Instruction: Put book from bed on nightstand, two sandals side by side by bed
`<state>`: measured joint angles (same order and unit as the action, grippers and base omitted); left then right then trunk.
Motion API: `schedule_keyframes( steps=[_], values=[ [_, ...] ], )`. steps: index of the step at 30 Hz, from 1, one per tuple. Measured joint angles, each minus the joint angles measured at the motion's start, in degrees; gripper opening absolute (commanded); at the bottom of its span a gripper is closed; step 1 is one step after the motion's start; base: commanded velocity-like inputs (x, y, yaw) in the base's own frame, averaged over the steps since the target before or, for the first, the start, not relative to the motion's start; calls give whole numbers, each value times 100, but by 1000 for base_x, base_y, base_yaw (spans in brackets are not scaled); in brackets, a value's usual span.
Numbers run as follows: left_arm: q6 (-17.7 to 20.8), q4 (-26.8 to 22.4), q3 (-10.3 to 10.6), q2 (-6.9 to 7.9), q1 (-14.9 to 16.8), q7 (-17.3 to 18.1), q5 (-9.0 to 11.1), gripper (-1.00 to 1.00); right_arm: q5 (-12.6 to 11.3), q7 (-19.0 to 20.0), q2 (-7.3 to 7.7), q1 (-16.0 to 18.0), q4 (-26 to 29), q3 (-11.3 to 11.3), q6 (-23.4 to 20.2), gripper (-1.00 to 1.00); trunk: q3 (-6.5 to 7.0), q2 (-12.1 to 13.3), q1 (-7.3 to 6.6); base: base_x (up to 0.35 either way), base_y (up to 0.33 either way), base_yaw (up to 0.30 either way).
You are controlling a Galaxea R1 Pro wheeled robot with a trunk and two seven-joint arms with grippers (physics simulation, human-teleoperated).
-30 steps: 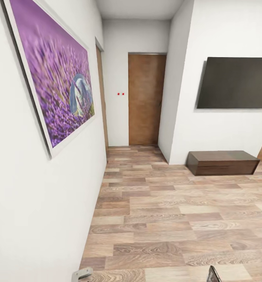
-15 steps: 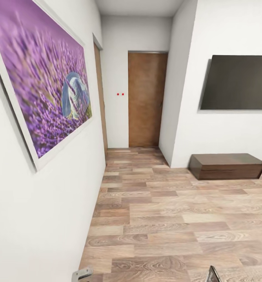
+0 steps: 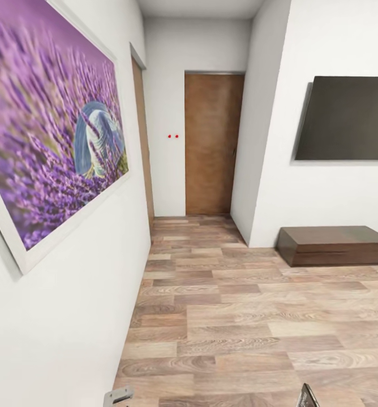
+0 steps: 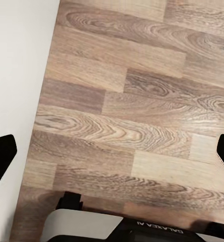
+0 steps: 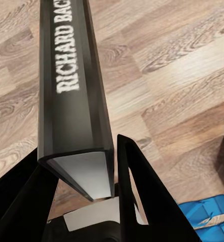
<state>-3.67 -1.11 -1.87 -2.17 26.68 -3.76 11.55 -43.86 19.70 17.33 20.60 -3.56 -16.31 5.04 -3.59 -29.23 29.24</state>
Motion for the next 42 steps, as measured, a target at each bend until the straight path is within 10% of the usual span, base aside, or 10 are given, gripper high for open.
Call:
schedule_keyframes(
  steps=[42],
  values=[
    [0,2,0,-2,2,0,-2,100,-9,8,8,-4,6,0,0,-100,0,0,0,333,0,-84]
  ],
)
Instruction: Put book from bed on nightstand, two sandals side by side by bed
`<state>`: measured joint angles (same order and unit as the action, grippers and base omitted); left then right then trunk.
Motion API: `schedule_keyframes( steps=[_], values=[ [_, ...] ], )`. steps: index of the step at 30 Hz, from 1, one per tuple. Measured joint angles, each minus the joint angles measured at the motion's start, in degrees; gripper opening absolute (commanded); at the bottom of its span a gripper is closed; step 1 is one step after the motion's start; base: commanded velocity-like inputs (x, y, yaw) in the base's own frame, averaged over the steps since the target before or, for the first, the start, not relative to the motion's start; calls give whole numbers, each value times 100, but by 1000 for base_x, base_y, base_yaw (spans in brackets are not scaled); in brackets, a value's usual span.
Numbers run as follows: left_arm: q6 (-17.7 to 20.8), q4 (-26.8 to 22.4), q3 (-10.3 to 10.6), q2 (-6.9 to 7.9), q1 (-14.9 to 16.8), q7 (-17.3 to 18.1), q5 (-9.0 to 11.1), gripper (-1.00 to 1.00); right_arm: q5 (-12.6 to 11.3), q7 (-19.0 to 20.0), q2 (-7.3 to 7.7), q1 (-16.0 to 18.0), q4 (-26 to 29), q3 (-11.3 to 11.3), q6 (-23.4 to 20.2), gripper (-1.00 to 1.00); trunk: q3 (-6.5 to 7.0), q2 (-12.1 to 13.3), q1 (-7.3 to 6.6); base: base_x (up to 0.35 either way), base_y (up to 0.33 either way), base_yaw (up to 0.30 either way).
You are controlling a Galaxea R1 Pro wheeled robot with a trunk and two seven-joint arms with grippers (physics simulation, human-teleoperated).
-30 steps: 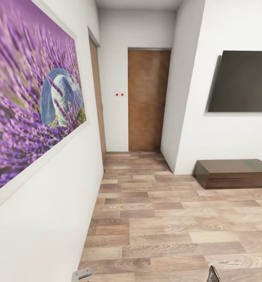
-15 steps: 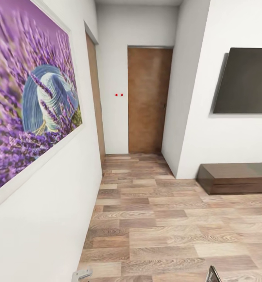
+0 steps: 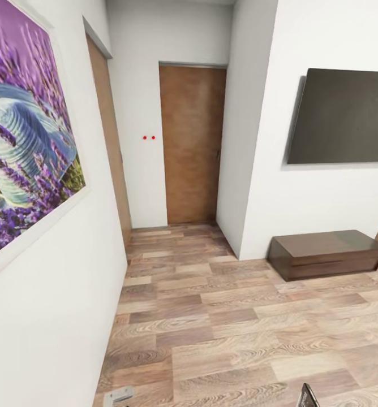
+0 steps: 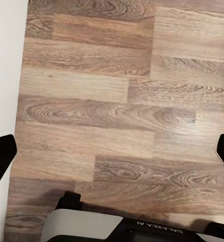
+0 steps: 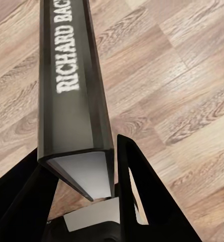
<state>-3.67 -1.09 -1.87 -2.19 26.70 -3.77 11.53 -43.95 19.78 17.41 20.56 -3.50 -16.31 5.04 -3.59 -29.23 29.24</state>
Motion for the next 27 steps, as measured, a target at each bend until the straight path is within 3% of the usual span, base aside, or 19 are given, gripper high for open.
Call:
schedule_keyframes(
  steps=[27],
  values=[
    [0,0,1,0,0,0,0,100,-10,50,54,2,0,9,-79,-100,0,0,0,333,0,-300]
  ],
)
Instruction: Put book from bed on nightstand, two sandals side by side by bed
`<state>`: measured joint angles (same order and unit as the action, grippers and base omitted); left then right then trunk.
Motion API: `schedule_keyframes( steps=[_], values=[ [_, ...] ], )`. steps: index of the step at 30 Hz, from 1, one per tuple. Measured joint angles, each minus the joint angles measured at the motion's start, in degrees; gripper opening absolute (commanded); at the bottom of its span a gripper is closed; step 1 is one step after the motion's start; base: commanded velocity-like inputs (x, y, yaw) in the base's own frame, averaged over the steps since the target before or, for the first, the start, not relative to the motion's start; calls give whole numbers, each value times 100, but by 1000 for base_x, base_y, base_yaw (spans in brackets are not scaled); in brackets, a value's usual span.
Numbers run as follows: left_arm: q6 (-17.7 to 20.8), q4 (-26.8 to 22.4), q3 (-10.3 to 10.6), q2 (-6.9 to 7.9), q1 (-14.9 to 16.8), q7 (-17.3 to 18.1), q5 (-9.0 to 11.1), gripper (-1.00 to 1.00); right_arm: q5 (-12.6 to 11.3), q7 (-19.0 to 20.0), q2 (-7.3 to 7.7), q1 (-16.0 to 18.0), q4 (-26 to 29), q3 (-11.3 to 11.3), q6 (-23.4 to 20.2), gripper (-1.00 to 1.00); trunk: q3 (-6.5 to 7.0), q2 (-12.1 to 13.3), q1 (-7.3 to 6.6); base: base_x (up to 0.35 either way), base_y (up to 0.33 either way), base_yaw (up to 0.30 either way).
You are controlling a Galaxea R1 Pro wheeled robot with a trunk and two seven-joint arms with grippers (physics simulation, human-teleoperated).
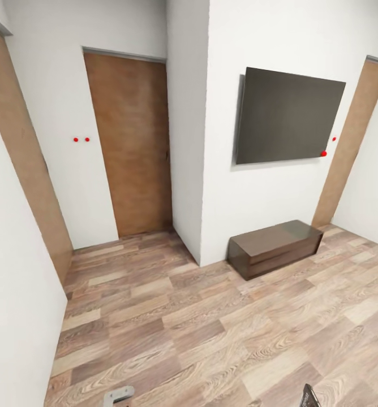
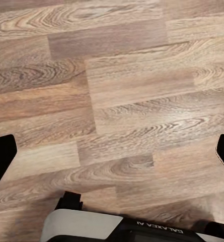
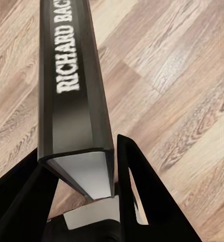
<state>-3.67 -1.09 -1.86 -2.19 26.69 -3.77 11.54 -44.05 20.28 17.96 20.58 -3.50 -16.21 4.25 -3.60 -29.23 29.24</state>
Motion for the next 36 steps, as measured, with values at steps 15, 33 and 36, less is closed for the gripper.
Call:
schedule_keyframes(
  steps=[15,33,36],
  values=[
    [0,0,6,-9,0,0,-1,100,-23,2163,30,-5,-40,-5,-51,-100,0,0,0,333,0,-300],
    [0,0,7,-9,1,0,-1,100,-37,2273,27,-6,-92,0,-37,-100,0,0,0,333,0,-300],
    [0,0,7,-9,1,0,-1,100,-38,2269,27,-6,-92,1,-37,-100,0,0,0,317,0,-300]
  ],
)
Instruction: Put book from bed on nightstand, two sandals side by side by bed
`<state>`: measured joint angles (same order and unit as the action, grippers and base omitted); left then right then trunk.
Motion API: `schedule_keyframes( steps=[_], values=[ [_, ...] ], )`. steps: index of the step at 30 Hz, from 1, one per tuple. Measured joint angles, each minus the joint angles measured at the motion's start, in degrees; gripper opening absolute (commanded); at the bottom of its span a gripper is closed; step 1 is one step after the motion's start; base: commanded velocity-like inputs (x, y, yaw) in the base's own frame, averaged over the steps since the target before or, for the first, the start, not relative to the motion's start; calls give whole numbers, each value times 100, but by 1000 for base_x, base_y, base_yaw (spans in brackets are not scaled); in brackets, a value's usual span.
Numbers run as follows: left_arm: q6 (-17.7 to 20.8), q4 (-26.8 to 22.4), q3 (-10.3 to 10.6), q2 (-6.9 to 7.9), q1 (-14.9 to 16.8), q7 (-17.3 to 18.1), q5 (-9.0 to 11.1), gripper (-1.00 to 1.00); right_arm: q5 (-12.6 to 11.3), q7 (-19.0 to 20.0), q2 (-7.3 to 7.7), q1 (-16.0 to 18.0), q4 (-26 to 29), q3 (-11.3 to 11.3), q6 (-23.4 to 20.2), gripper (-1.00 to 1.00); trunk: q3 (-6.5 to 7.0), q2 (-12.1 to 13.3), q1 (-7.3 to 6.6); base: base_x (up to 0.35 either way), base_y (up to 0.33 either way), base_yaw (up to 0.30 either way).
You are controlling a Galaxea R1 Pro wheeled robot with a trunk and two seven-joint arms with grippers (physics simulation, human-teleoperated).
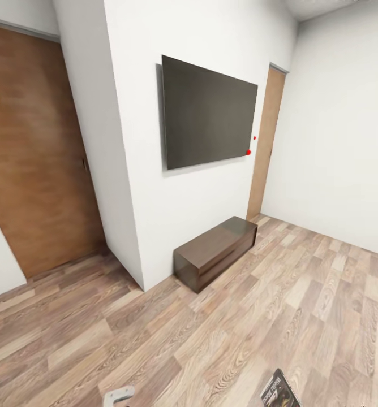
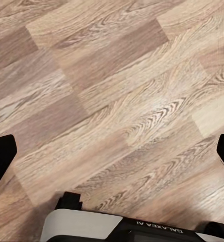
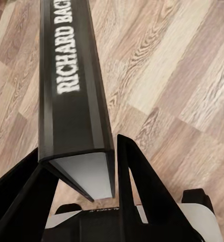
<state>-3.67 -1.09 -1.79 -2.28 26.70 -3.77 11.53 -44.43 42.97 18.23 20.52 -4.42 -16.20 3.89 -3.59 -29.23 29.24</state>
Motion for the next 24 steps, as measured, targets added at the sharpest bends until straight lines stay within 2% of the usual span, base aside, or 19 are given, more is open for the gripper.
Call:
schedule_keyframes(
  steps=[6,24],
  values=[
    [0,0,-1,0,-2,0,0,100,1,-1,0,0,0,-1,0,-100,0,1,2,110,0,-300],
    [0,0,0,0,-1,0,0,100,1,-1,0,0,0,-1,0,-100,0,1,3,4,0,-300]
  ],
)
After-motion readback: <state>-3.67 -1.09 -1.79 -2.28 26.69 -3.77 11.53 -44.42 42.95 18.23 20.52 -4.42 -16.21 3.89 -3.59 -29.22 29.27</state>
